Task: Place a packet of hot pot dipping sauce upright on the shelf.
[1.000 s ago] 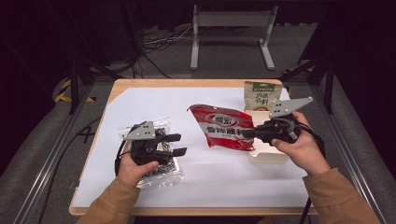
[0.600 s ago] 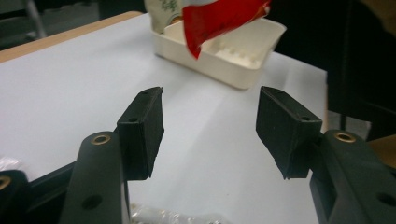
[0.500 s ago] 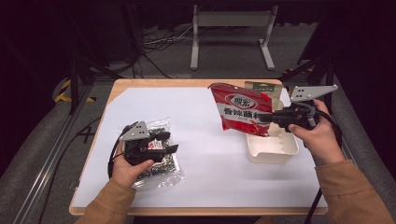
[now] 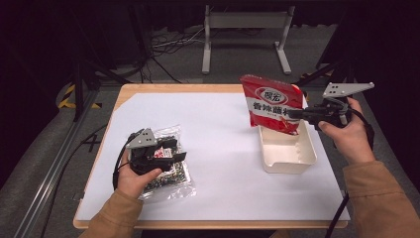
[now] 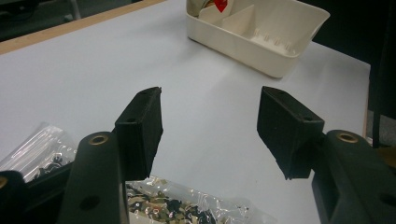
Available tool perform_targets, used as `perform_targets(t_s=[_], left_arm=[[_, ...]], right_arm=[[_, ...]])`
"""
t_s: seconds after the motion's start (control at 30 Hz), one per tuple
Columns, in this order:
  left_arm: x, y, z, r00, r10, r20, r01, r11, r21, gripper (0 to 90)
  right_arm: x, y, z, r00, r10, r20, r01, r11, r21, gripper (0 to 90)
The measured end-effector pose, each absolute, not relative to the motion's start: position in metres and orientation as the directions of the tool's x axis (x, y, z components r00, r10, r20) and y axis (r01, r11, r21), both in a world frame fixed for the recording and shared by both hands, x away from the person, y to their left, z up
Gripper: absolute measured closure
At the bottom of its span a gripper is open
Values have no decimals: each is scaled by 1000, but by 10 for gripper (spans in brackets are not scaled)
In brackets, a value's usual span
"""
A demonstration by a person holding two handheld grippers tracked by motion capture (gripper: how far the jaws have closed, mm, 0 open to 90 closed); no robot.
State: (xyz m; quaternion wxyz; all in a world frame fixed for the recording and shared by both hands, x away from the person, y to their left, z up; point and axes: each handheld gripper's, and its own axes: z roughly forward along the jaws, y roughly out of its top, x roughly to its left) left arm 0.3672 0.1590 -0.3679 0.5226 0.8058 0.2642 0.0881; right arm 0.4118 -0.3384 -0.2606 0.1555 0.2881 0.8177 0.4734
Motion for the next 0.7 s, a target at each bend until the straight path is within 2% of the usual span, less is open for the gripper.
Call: perform_targets(t_s=[0.7], left_arm=[[363, 168, -370, 826, 547, -139, 352, -307, 884, 397]], right_arm=[[439, -362, -277, -750, 661, 33, 377, 384, 843, 900]])
